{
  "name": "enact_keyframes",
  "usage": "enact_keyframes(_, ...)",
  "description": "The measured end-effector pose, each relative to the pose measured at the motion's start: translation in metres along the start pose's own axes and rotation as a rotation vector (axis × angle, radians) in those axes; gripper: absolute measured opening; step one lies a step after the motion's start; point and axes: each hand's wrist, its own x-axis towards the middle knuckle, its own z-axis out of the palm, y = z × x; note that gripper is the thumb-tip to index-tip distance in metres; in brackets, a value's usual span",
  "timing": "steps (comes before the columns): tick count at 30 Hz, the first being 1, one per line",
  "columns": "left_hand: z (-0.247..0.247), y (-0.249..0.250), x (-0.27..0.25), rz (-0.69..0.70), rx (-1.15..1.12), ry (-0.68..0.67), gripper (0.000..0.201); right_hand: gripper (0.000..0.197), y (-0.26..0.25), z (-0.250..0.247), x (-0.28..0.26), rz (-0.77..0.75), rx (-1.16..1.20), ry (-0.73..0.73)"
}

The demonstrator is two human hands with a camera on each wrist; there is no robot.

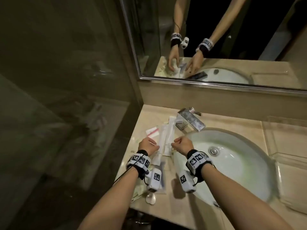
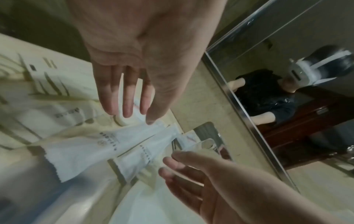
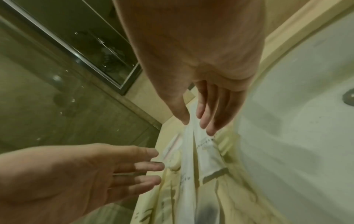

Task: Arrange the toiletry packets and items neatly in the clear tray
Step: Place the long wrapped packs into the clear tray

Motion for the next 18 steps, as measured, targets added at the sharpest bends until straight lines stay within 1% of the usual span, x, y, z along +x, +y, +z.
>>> enact_keyframes(3, 0.007, -0.005, 0.019, -0.021, 0.066, -0.006, 0.031, 0.025, -0.001, 0.012, 0.015, 0.016, -0.058, 0.061)
enact_keyframes(6, 0.016, -0.006, 0.028, -0.046, 0.097, -0.006, 0.038, 0.032, -0.002, 0.024, 0.021, 0.048, -0.071, 0.104)
enact_keyframes(8, 0.02, -0.005, 0.033, -0.057, 0.109, 0.01, 0.047, 0.038, -0.003, 0.03, 0.024, 0.077, -0.091, 0.126)
enact_keyframes(9, 0.022, -0.005, 0.035, -0.058, 0.119, 0.018, 0.053, 0.037, -0.004, 0.033, 0.026, 0.089, -0.102, 0.135)
enact_keyframes(12, 0.024, -0.003, 0.038, -0.067, 0.123, 0.024, 0.068, 0.023, -0.013, 0.036, 0.024, 0.084, -0.138, 0.158)
enact_keyframes(13, 0.024, -0.003, 0.04, -0.071, 0.115, 0.019, 0.069, 0.027, -0.015, 0.036, 0.024, 0.081, -0.149, 0.162)
enact_keyframes(15, 0.022, -0.001, 0.04, -0.072, 0.092, 0.011, 0.064, 0.032, -0.016, 0.037, 0.023, 0.073, -0.165, 0.177)
enact_keyframes(18, 0.015, 0.001, 0.04, -0.083, 0.051, 0.012, 0.055, 0.017, -0.016, 0.04, 0.025, 0.058, -0.152, 0.189)
